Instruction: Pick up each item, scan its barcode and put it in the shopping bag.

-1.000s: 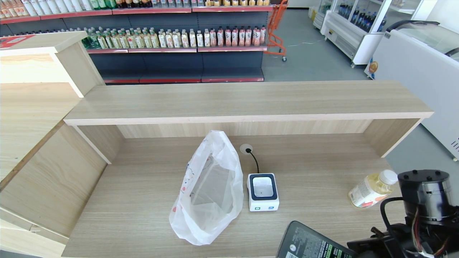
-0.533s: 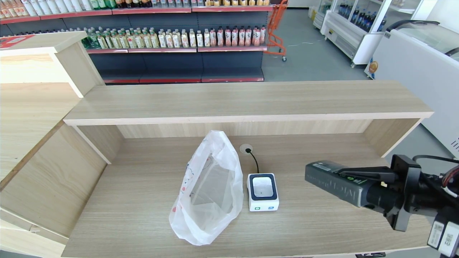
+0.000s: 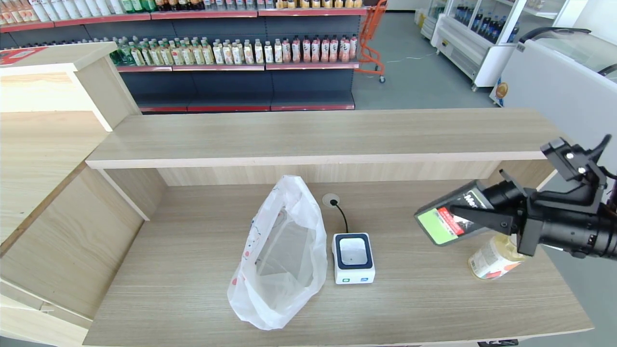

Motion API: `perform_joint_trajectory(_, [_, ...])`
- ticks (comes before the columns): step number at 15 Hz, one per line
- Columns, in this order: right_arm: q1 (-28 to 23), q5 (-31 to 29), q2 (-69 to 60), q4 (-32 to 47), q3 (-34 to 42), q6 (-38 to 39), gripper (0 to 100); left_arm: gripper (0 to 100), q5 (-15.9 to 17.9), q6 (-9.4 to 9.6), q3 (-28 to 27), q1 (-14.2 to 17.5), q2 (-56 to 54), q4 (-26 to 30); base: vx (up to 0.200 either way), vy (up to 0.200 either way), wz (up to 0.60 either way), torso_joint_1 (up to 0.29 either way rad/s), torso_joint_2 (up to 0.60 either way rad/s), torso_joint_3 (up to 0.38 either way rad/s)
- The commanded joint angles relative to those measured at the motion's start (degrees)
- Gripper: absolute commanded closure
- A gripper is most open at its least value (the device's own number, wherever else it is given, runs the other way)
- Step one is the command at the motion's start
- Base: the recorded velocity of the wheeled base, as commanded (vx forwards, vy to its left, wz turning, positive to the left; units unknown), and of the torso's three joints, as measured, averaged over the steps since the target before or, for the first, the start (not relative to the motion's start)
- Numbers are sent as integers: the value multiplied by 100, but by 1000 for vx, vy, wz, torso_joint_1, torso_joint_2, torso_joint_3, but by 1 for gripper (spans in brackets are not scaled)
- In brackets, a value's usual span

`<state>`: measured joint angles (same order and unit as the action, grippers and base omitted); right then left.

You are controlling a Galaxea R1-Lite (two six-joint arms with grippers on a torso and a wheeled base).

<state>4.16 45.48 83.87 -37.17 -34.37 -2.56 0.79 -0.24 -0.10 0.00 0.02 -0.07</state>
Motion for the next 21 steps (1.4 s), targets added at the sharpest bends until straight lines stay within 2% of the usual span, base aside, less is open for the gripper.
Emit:
perform_joint_trajectory(1, [595,-1068,1044,43,-642,2014,100,0,0,-2,1,0,-2,-1,0,0,0,0,0,0])
perform_joint_trajectory(2, [771,-1288,1351,52,-624,2532,100,0,0,-2,1,0,-2,-1,0,0,0,0,0,0])
perform_joint_trajectory(5, [1201,-1780,1993,113,-589,2972,100,0,0,-2,1,0,-2,-1,0,0,0,0,0,0])
perform_joint_trajectory(12, [1518,-2184,3030,122,-1072,2902,100,0,0,-2,1,0,-2,-1,0,0,0,0,0,0])
perform_joint_trajectory(15, [1527,-2465,3320,105,-1143,2611,100,0,0,-2,1,0,-2,-1,0,0,0,0,0,0])
perform_joint_trajectory(21, [1641,-2448,3619,61,-1564,2638,100,0,0,-2,1,0,-2,-1,0,0,0,0,0,0])
